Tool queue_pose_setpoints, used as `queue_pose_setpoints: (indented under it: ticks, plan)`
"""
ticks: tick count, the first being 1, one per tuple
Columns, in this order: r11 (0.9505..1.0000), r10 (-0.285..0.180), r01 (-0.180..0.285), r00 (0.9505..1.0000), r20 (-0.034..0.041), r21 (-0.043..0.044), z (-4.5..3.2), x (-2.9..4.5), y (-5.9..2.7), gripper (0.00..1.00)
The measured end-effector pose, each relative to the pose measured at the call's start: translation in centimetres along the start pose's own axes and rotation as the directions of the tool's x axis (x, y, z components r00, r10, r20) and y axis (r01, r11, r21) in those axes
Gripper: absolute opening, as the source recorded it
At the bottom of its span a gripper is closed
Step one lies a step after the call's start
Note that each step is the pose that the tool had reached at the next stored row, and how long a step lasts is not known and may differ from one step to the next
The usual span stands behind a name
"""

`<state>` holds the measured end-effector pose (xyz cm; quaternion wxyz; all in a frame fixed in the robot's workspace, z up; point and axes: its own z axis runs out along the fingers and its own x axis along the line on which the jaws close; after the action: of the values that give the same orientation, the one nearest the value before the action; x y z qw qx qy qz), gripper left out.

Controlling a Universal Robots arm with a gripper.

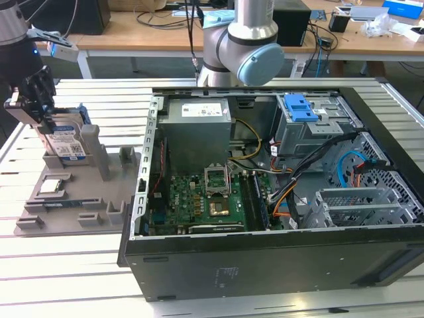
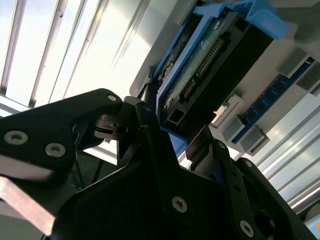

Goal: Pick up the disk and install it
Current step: 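Pick up the disk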

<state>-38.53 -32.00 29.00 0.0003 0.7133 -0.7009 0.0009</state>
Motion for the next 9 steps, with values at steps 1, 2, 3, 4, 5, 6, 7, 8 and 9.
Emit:
queue_pose_setpoints:
  ticks: [1, 2, 3, 4, 5, 6, 7, 8, 9]
  plan:
    - [1.0, 0.0, 0.0, 1.0, 0.0001, 0.0001, 0.0, 0.0, 0.0, 0.48]
    - [1.0, 0.0, 0.0, 1.0, 0.0, 0.0001, 0.0, 0.0, 0.01, 0.48]
    - [1.0, 0.0, 0.0, 1.0, 0.0, 0.0, 0.0, 0.0, 0.01, 0.48]
    - [1.0, 0.0, 0.0, 1.0, 0.0, 0.0, 0.0, 0.0, 0.01, 0.47]
    - [1.0, 0.0, 0.0, 1.0, -0.0001, 0.0, 0.0, 0.0, 0.01, 0.4]
    - [1.0, 0.0, 0.0, 1.0, 0.0, 0.0, 0.0, 0.0, 0.02, 0.36]
    - [1.0, 0.0, 0.0, 1.0, 0.0, 0.0, 0.0, 0.0, 0.02, 0.36]
    - [1.0, 0.0, 0.0, 1.0, 0.0, 0.0, 0.0, 0.0, 0.02, 0.36]
    - [1.0, 0.0, 0.0, 1.0, 0.0, 0.0, 0.0, 0.0, 0.02, 0.36]
